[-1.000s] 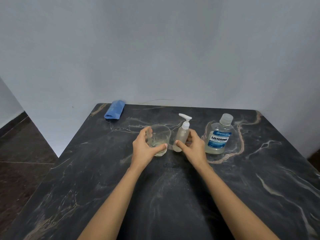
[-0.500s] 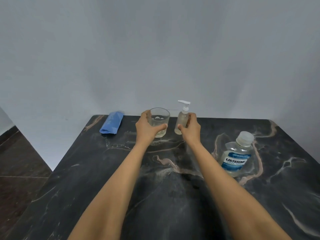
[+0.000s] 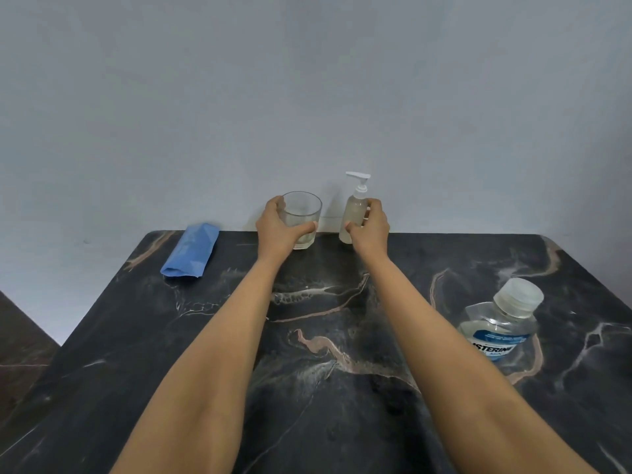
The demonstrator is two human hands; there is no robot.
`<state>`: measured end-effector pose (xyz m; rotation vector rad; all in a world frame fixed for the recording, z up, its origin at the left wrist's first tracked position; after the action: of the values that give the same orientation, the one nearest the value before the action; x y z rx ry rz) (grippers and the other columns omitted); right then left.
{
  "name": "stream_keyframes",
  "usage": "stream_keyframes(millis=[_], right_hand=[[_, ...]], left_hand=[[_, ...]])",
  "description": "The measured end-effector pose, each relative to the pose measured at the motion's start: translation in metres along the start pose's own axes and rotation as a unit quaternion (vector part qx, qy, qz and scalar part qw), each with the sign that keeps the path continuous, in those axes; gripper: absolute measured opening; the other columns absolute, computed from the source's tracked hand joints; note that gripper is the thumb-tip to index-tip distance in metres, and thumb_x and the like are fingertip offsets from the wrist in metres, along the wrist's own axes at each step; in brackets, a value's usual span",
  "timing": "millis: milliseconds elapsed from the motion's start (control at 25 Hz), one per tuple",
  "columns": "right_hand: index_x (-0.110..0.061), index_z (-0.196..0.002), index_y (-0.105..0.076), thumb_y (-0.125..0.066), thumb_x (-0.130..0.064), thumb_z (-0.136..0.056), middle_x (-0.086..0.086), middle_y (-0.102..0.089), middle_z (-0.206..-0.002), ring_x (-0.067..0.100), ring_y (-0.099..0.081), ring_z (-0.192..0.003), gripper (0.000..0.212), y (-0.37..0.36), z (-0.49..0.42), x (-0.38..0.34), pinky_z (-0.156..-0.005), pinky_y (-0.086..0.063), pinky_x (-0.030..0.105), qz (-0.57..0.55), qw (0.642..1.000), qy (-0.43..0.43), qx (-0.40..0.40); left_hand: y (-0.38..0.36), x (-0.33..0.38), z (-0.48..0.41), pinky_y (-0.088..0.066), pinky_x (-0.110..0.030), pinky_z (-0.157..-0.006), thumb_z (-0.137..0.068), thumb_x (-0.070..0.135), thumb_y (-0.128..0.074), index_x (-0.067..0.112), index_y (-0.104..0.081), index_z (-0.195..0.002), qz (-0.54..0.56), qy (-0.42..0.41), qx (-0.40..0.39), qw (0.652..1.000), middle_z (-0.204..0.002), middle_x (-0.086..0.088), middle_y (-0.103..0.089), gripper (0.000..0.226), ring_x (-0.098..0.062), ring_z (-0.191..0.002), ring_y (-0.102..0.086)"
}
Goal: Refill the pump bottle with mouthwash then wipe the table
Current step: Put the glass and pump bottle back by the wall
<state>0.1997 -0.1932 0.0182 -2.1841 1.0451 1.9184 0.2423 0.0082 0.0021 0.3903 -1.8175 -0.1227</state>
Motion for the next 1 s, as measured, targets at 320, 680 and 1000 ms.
stream_keyframes(millis=[320, 680, 1000], right_hand=[[-0.010, -0.128, -0.046, -0.066, -0.001, -0.083, 0.014, -0.053, -0.123, 0.024, -0.053, -0.109, 0.050, -0.015, 0.002, 0.012, -0.083, -0.041, 0.023, 0.017, 1.000, -0.003, -0.008], [-0.006, -0.134, -0.041, -0.065, -0.002, -0.085, 0.016, -0.050, -0.127, 0.030, -0.051, -0.117, 0.055, -0.016, 0.007, 0.012, -0.089, -0.041, 0.027, 0.038, 0.999, -0.002, -0.024], [-0.003, -0.142, -0.028, -0.053, 0.005, -0.087, 0.015, -0.033, -0.139, 0.026, -0.043, -0.122, 0.061, 0.015, 0.078, -0.027, -0.094, -0.033, 0.021, 0.043, 0.998, 0.036, -0.032]], left_hand=[[-0.003, -0.010, -0.004, -0.038, -0.021, -0.089, -0.059, 0.031, -0.091, 0.013, -0.049, -0.132, -0.004, 0.004, -0.008, 1.000, -0.117, 0.006, -0.053, 0.086, -0.012, -0.110, -0.049], [-0.006, -0.012, 0.002, -0.034, -0.026, -0.102, -0.063, 0.037, -0.089, 0.011, -0.034, -0.145, -0.014, 0.024, -0.052, 0.998, -0.144, -0.005, -0.045, 0.102, -0.022, -0.132, -0.041], [0.010, 0.032, 0.054, -0.020, -0.034, -0.114, -0.074, 0.044, -0.080, 0.005, -0.005, -0.153, -0.027, 0.051, -0.022, 0.998, -0.159, -0.015, -0.015, 0.115, -0.028, -0.146, -0.016]])
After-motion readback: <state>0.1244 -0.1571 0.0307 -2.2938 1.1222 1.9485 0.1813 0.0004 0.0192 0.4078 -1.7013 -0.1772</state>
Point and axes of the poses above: each hand's wrist, its own z-axis away from the middle knuckle, its own y-axis out of the back of the hand, x = y × z, the point moved 6 cm from there along -z, towards the middle knuckle
